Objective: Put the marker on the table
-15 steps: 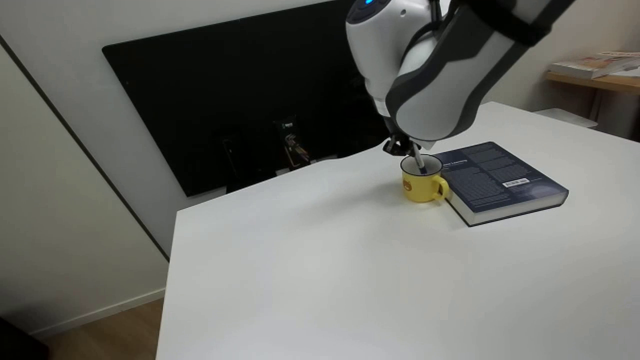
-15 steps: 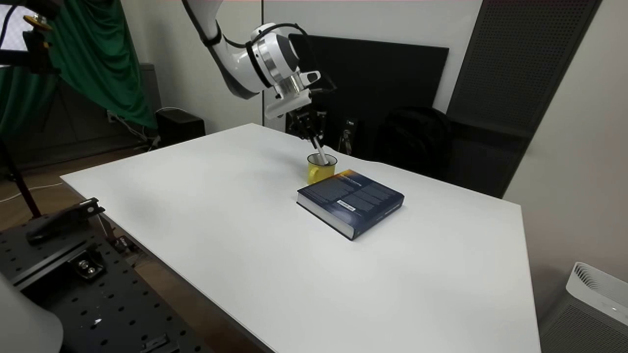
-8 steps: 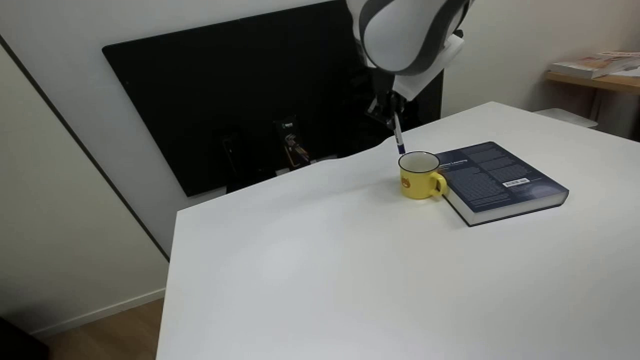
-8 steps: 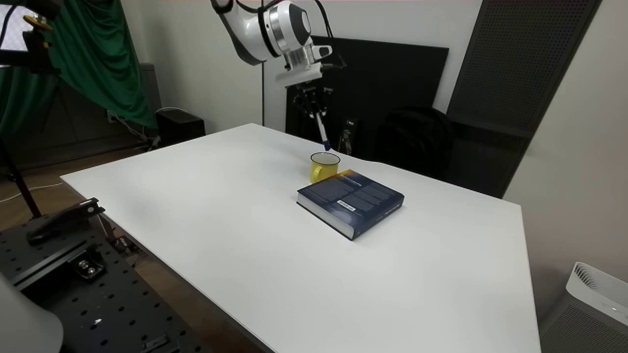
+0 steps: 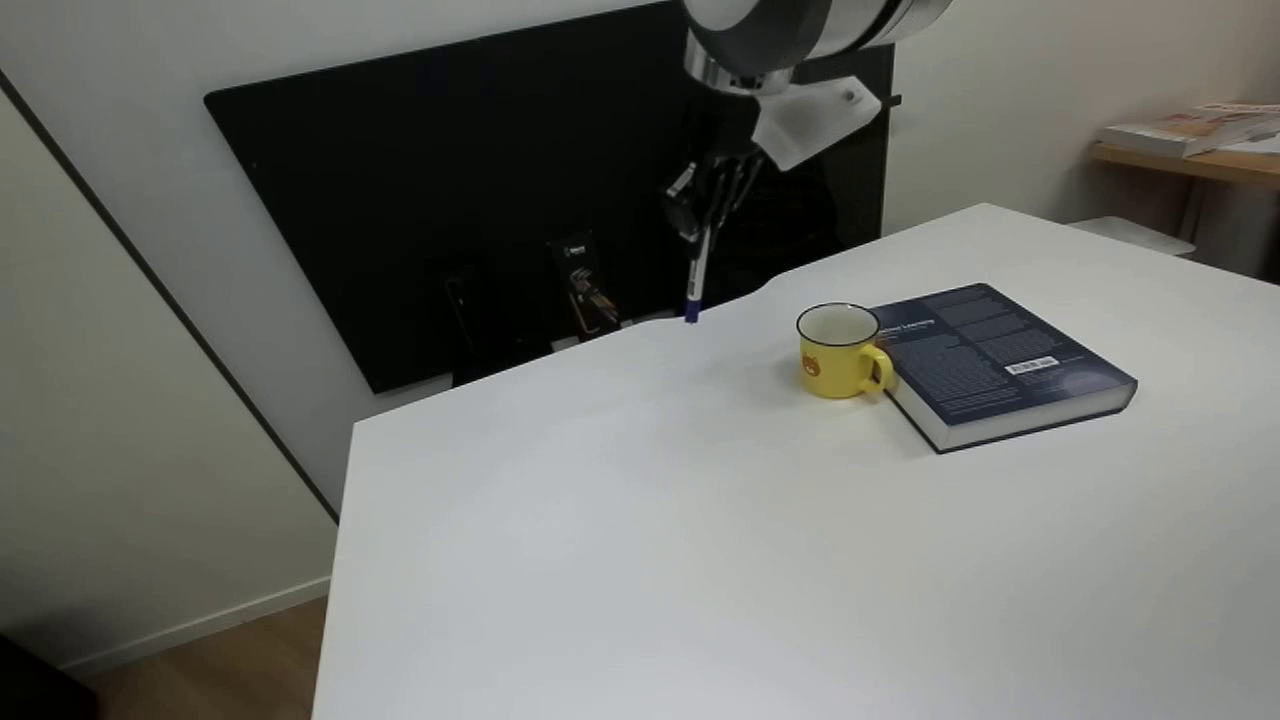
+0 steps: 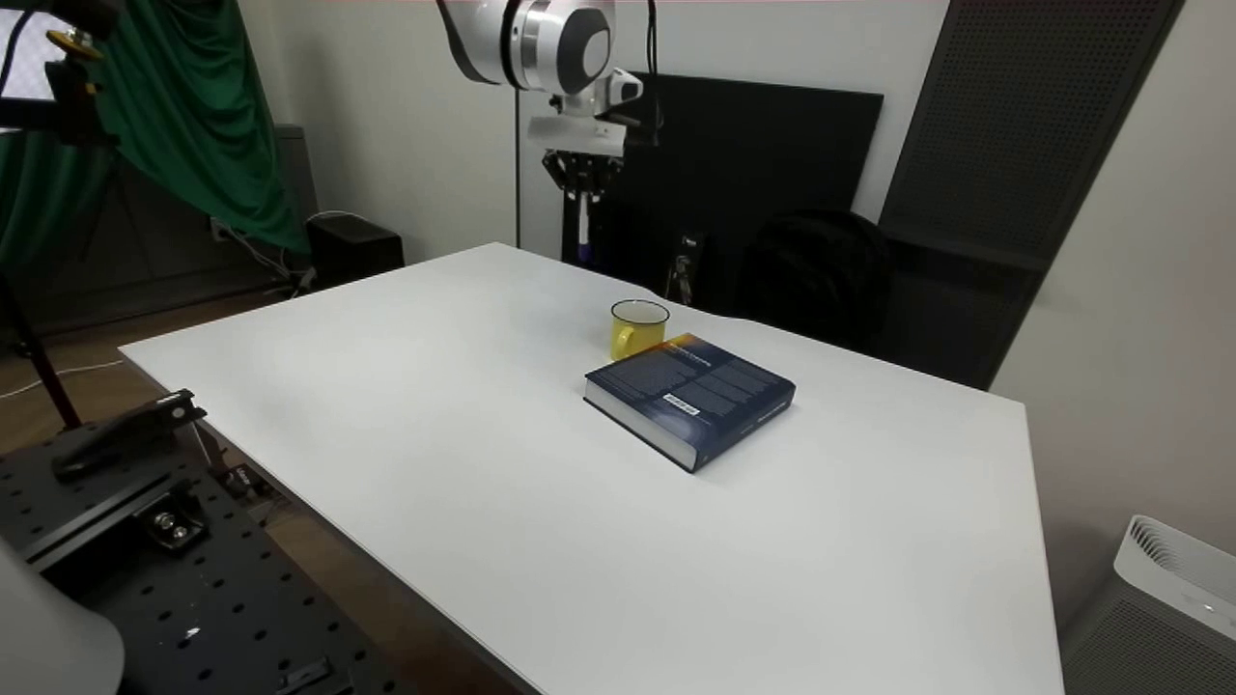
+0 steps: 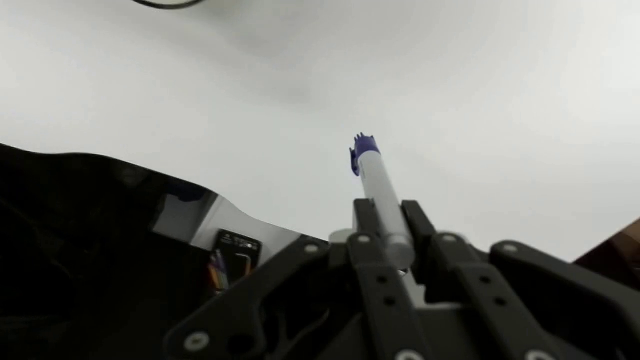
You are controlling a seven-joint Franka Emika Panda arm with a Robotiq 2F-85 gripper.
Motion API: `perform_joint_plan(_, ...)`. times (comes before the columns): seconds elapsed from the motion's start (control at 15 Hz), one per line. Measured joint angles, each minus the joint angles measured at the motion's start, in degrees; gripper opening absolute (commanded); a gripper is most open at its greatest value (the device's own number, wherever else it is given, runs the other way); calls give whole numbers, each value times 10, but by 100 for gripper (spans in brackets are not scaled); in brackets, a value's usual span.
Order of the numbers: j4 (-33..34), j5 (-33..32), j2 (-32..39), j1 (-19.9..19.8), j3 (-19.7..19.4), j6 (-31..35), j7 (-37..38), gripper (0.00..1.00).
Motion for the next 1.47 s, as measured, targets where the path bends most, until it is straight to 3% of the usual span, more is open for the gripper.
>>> perform_joint_plan(0.4, -67, 78, 29, -43, 143, 92, -110, 5)
perform_joint_plan(0.67, -106, 77, 46, -39, 181, 146, -124, 5)
perform_joint_plan(0.93, -163, 54, 55, -3, 160, 278, -106, 5)
perform_joint_plan(1.2, -211, 23, 64, 84, 78, 395, -38, 5)
perform_joint_plan(1.47, -224, 24, 76, 164, 10, 436, 10, 5)
